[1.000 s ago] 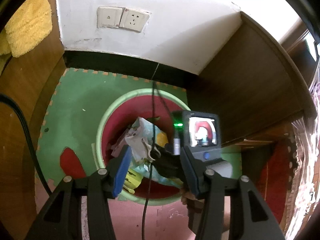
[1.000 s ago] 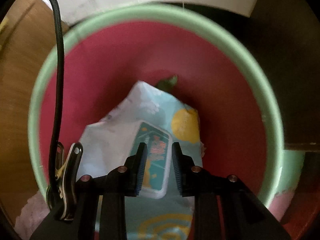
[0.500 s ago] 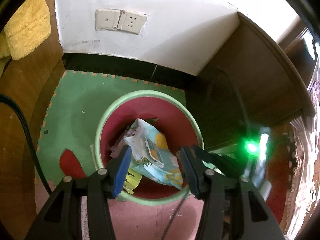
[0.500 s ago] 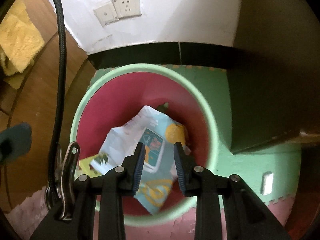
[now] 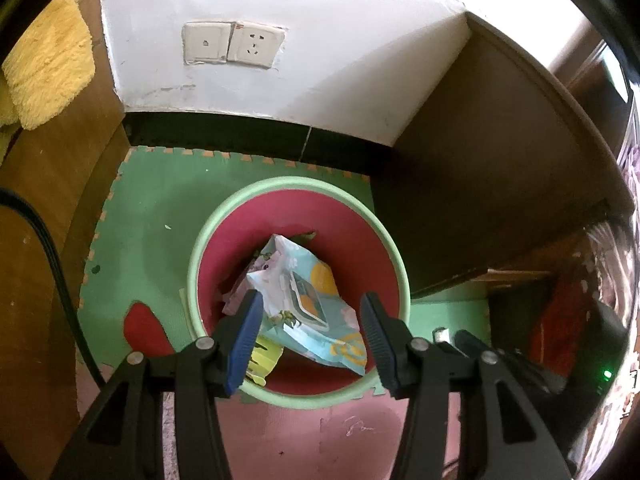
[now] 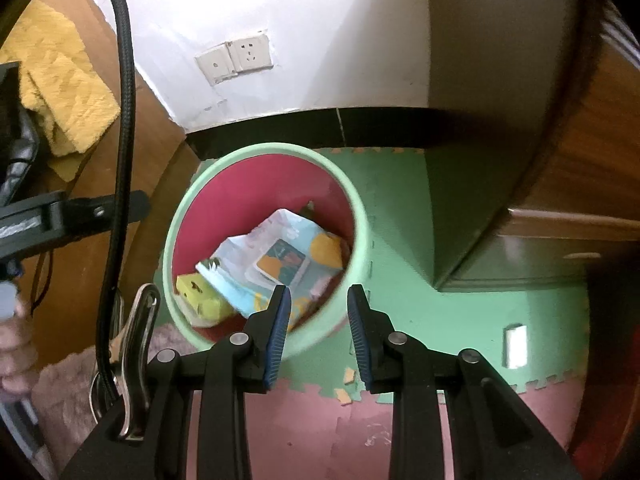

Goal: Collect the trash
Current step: 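Move both open tools from the bucket toward the white tissue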

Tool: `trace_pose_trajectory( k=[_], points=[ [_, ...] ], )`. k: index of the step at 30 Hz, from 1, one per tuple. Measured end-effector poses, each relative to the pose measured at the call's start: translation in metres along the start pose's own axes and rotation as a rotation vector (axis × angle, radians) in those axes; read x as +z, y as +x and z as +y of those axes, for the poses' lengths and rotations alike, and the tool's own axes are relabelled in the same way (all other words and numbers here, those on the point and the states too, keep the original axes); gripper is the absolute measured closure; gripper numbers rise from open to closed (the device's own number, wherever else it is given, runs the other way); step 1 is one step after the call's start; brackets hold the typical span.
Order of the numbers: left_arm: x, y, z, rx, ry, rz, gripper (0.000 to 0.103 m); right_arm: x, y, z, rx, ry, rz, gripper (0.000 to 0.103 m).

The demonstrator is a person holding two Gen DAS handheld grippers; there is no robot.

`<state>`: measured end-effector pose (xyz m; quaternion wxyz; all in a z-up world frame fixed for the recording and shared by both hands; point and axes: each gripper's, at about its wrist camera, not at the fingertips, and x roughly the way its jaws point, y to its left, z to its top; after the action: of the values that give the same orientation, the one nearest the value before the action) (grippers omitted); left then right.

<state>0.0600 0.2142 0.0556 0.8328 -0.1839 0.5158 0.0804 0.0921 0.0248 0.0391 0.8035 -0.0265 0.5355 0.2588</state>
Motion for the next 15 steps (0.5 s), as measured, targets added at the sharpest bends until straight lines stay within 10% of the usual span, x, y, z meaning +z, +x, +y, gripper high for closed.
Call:
trace_pose_trajectory(
  k=[15],
  points=[
    [-0.042, 0.009, -0.063, 0.032, 0.184, 0.031, 0.05, -0.046, -0.066, -0.064, -0.067, 0.031, -0.057, 0.073]
  ],
)
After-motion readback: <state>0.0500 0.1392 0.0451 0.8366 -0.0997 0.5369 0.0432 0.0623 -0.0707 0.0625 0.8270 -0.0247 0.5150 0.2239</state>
